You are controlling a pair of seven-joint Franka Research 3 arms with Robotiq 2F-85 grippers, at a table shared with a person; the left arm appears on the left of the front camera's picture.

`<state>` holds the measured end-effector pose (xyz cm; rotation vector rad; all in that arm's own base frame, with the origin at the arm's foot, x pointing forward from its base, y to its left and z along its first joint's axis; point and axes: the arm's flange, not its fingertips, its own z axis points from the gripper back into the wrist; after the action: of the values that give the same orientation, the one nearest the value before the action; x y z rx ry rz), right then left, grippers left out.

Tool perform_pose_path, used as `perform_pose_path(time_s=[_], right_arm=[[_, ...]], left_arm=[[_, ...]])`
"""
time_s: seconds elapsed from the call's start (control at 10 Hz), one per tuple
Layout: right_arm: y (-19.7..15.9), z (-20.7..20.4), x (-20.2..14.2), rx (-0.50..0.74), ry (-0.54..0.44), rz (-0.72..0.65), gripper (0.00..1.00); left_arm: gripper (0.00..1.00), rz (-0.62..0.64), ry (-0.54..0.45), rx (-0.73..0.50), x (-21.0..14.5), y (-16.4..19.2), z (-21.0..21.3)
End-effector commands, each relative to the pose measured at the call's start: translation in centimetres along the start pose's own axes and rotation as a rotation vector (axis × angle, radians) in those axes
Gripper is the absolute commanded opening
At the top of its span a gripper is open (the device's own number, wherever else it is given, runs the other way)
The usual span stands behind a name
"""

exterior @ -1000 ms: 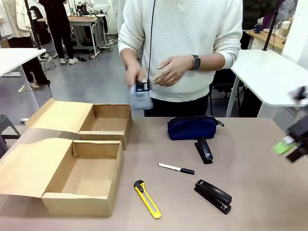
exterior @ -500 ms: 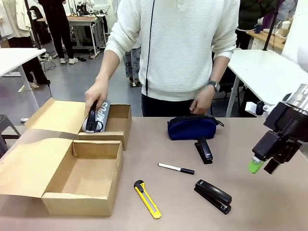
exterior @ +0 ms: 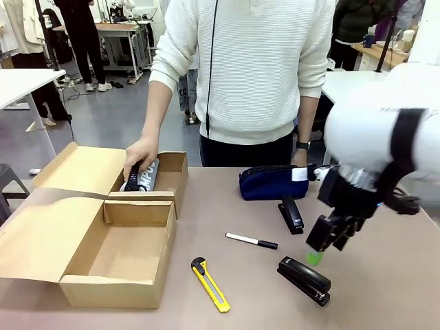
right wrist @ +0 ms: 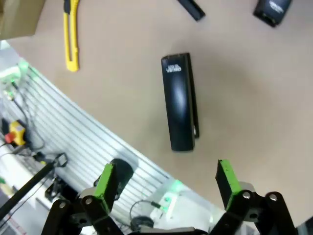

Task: Place items inside the box.
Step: Pick up a Pencil pouch or Stapler and place it inside the Mailer Box closest to the robot.

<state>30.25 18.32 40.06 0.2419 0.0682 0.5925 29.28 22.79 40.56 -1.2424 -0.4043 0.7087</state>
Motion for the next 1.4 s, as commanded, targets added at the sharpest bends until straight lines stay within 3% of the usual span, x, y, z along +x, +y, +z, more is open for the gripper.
perform_pose_path(time_s=[0.0, 0.2, 0.5, 1.1, 1.2, 1.3], right_arm=[[-0.2, -5.5, -0.9, -0.056, -0.028, 0.01, 1.0], [0.0, -8.9, 0.4, -0.134, -0.016, -0.005, 1.0], [-0.6, -12.7, 1.1, -0.143, 0.061, 0.005, 1.0], [-0.9, -13.4, 0.9, -0.13, 0.084, -0.013, 1.0], [-0.9, -13.4, 0.6, -0.118, 0.093, 0.008, 0.41], [-0.9, -13.2, 0.4, -0.115, 0.09, 0.008, 0.4]], left_arm=[[1.0, -0.021, 0.011, -0.003, -0.2, 0.0, 0.2], [1.0, -0.021, 0.011, -0.003, -0.2, 0.0, 0.2], [1.0, -0.021, 0.011, -0.003, -0.2, 0.0, 0.2], [1.0, -0.021, 0.011, -0.003, -0.2, 0.0, 0.2], [1.0, -0.021, 0.011, -0.003, -0.2, 0.0, 0.2], [1.0, -0.021, 0.011, -0.003, -0.2, 0.0, 0.2]])
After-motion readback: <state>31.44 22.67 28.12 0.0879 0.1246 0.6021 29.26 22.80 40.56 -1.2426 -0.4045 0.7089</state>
